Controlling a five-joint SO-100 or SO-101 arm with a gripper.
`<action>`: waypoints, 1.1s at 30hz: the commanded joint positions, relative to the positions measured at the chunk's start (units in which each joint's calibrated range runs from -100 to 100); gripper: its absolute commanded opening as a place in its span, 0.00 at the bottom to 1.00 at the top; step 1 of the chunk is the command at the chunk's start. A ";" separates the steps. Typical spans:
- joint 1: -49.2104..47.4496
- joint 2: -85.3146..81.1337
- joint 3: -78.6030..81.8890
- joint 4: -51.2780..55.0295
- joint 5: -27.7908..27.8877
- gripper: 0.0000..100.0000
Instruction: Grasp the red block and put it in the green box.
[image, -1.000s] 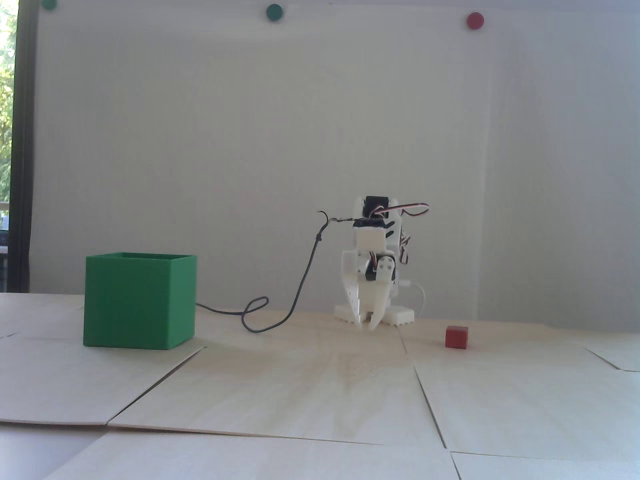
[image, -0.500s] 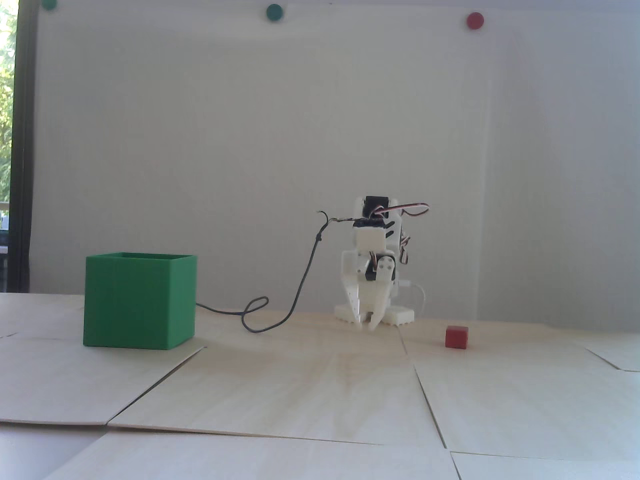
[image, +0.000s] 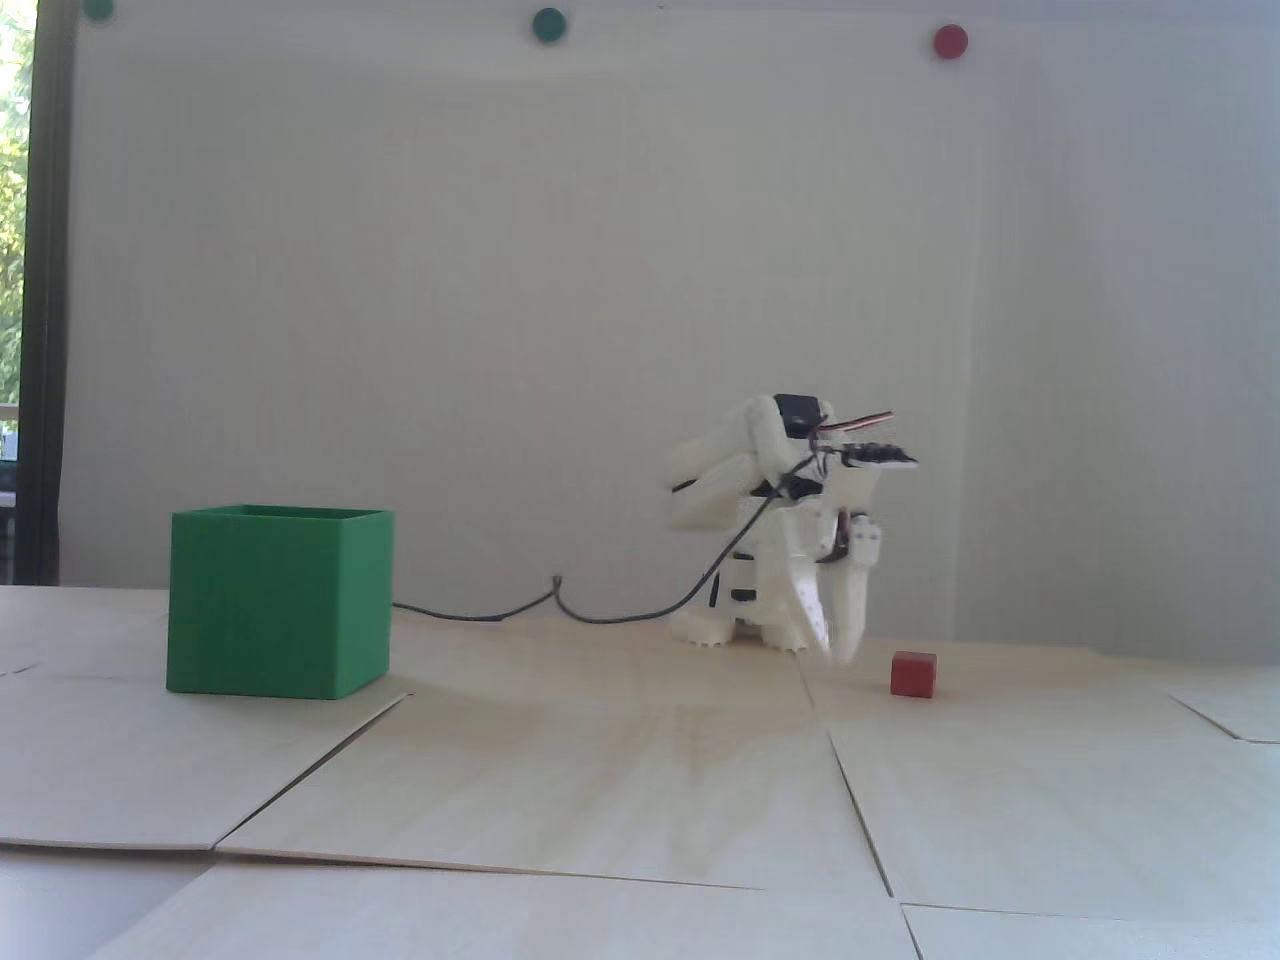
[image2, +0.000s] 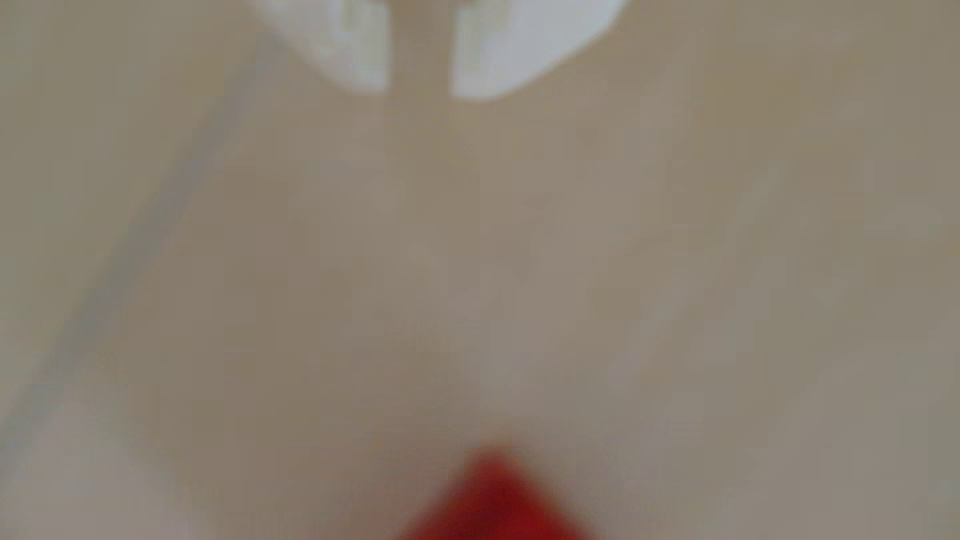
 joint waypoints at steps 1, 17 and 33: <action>-2.21 -0.09 -3.61 0.93 -0.02 0.04; -10.17 34.42 -34.85 -8.85 -4.60 0.18; -10.50 93.48 -71.94 -11.64 -9.65 0.18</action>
